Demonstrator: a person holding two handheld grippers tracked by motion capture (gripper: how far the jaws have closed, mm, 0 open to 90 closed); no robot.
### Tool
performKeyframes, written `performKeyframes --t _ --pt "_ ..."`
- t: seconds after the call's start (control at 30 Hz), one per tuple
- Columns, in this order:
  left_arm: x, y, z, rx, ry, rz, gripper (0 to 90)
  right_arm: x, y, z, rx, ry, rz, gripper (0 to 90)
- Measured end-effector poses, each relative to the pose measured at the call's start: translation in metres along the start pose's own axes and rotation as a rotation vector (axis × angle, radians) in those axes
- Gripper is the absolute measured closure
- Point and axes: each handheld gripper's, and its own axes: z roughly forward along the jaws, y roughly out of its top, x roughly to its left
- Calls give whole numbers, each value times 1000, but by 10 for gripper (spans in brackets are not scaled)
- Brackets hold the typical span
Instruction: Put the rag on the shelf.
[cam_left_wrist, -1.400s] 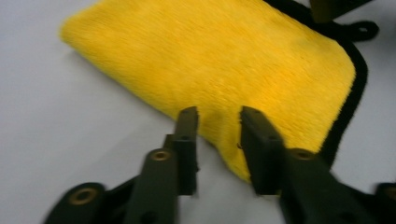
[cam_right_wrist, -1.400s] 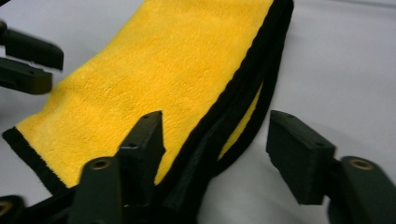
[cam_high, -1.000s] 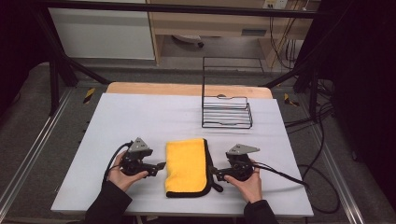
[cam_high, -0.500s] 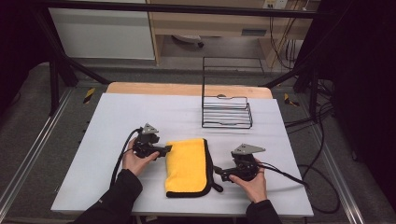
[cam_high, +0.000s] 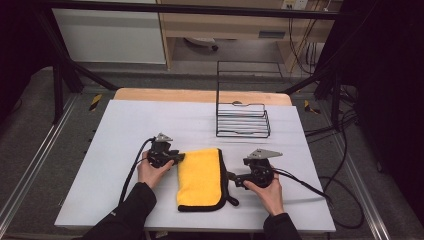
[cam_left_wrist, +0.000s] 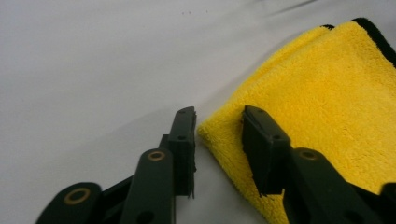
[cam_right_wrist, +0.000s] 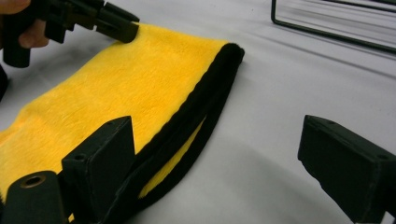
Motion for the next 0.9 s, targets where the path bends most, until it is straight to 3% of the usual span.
performKeyframes --t 0.17,0.43,0.5,0.77,0.9 --pt "-1 -1 1 3 -12 -4 731 -4 15 19 10 -8 3 144" --pt "-3 -2 2 -2 -12 39 786 -12 32 55 47 -29 15 251" --pt "-3 -3 2 -4 -18 44 786 -12 33 62 52 -12 26 289" --pt "-4 -3 3 -10 -13 69 786 -12 38 78 84 -20 20 459" --pt "-3 -3 3 -10 -19 69 785 -12 38 81 93 1 43 558"
